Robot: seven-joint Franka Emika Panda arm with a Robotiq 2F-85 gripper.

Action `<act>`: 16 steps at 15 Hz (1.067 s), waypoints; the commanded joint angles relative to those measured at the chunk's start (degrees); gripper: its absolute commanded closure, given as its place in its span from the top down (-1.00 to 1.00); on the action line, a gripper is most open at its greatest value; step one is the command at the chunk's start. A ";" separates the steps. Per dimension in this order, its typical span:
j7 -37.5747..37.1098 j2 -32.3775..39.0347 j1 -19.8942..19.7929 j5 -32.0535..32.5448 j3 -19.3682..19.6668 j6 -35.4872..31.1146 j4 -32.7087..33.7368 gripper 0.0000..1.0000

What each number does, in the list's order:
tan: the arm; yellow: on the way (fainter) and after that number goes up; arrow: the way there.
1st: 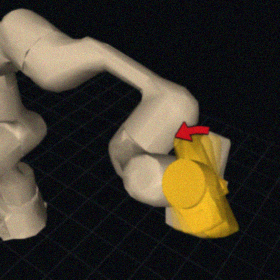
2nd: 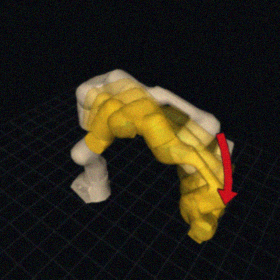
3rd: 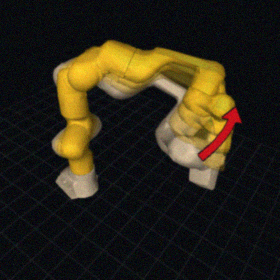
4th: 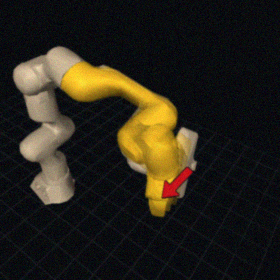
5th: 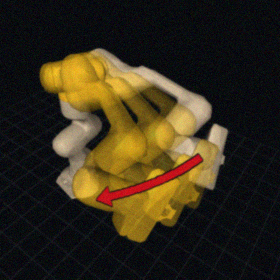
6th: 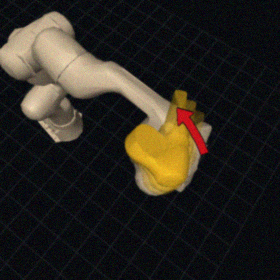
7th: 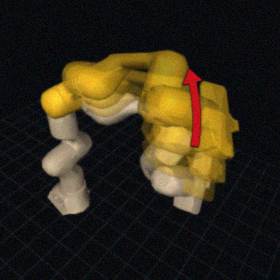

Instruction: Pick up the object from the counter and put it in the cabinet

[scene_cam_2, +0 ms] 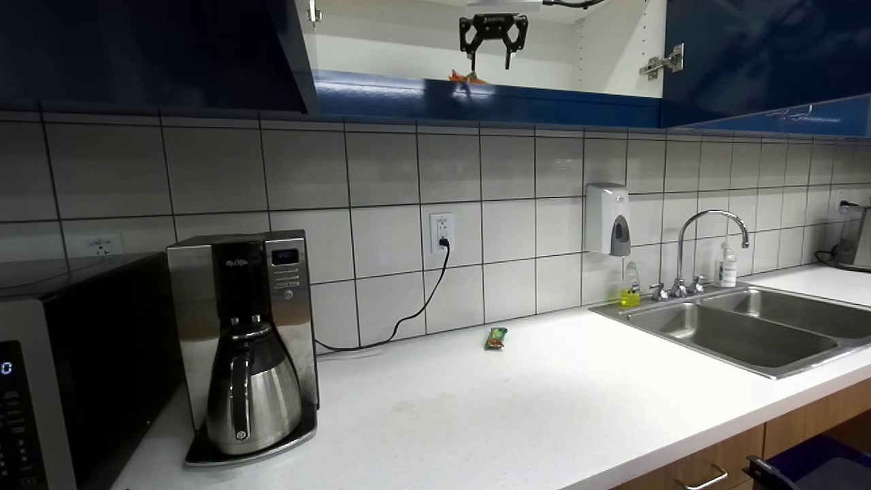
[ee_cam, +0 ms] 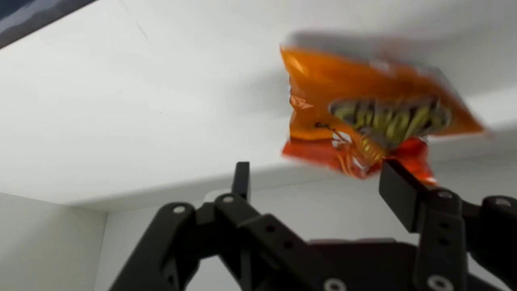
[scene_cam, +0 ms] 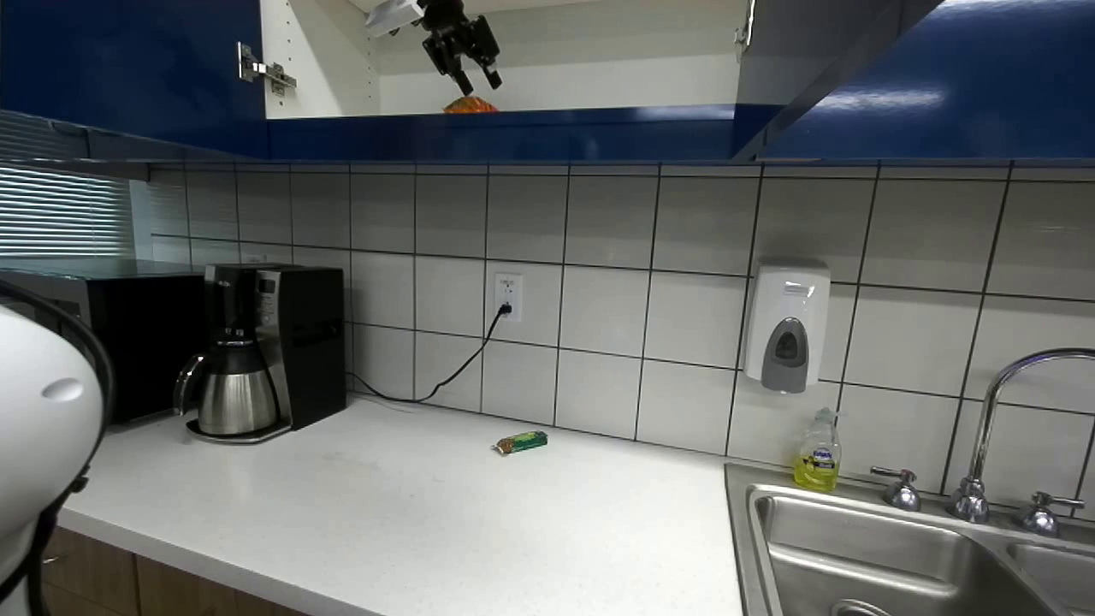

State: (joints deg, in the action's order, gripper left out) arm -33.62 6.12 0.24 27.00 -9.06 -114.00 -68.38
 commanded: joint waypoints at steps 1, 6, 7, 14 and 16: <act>-1.64 -0.73 0.16 0.08 0.02 1.68 0.29 1.00; -1.16 -1.71 0.03 -0.62 -0.02 1.45 -0.68 1.00; -0.64 -1.96 0.02 -0.97 -0.09 1.26 -1.04 1.00; 4.59 -6.11 -0.36 -5.61 -0.19 0.02 -6.68 1.00; 6.72 -8.21 -0.39 -7.26 0.00 -0.34 -9.20 1.00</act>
State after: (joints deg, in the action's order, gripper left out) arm -30.52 2.39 0.27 22.43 -9.12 -113.95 -72.45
